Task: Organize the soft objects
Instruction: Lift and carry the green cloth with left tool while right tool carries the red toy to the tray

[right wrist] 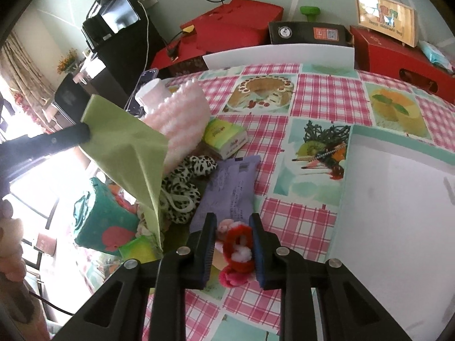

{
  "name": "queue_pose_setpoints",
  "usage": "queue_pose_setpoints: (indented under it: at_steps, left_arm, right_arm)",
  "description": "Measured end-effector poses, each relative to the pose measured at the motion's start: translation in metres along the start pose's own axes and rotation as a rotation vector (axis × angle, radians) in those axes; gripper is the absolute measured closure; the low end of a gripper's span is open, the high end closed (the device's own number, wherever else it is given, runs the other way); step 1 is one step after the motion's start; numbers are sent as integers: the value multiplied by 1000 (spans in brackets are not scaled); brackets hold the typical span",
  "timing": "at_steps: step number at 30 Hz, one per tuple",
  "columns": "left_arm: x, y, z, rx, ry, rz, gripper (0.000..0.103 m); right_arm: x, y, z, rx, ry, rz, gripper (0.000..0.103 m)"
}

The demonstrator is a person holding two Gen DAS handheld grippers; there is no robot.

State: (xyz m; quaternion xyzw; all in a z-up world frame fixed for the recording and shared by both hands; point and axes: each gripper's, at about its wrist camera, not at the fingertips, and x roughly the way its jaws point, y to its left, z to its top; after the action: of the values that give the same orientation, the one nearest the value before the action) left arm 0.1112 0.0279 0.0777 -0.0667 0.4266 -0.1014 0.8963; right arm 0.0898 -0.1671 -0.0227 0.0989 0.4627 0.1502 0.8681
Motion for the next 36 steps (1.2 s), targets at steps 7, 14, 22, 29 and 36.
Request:
queue_pose_setpoints:
  at_steps: [7,14,22,29,36]
  left_arm:
    - [-27,-18,13,37,-77,-34,101]
    - [-48,-58,31,112,-149,-106,101]
    - [-40,-128,39,225,-170,-221,101]
    - [-14,-196,25,331,-121,-319,101]
    - [20,-252,3,411,-53,-411,101]
  right_arm:
    - [-20,-4,7,9,-67,-7,78]
    - [-58,-19,19,36,-174,-46,78]
    - [-109,-69,19,137,-292,-219,78]
    - [-147,-136,5,301,-357,-368,78]
    - [-165,-182,-10,423,-385,-456,78]
